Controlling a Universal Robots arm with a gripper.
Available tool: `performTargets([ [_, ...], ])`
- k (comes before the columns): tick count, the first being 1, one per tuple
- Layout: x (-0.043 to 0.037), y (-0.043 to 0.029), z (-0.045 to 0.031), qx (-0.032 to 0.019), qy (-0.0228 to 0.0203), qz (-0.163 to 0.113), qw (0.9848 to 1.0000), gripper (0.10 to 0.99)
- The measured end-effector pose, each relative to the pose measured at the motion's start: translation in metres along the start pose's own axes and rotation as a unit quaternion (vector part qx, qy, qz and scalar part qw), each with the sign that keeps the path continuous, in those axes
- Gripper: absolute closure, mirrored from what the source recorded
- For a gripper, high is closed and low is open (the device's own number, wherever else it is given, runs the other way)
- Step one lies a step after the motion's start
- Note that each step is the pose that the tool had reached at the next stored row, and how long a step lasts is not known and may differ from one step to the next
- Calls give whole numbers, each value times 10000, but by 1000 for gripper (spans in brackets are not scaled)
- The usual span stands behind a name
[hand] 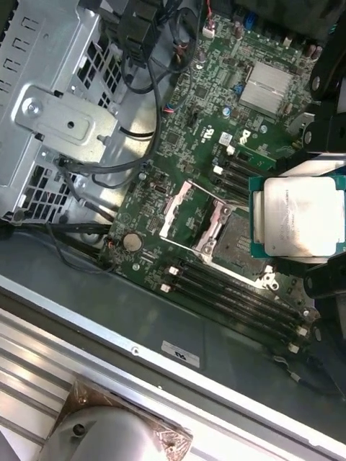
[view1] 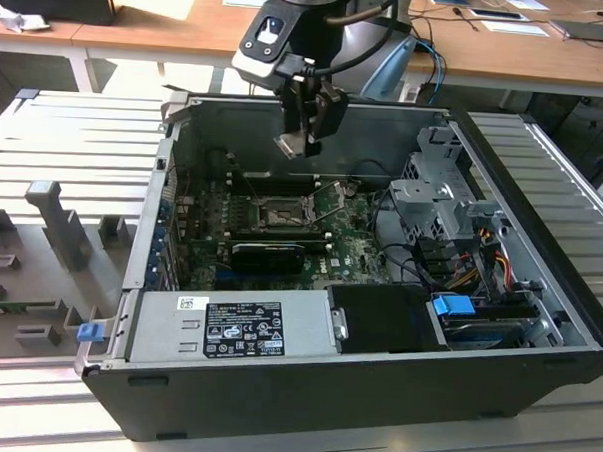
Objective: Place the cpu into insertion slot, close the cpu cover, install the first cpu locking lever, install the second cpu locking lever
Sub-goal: 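Place the cpu into insertion slot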
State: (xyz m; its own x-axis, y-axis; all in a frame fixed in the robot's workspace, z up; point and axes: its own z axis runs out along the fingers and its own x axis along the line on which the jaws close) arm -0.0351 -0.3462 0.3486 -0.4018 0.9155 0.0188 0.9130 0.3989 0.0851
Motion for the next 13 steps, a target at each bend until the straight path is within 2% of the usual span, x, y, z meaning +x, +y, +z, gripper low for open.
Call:
performTargets([
  [6, 0, -1, 6, -5, -21, 247, 9997, 553],
  [13, -1, -5, 49, 0, -26, 256, 9997, 553],
])
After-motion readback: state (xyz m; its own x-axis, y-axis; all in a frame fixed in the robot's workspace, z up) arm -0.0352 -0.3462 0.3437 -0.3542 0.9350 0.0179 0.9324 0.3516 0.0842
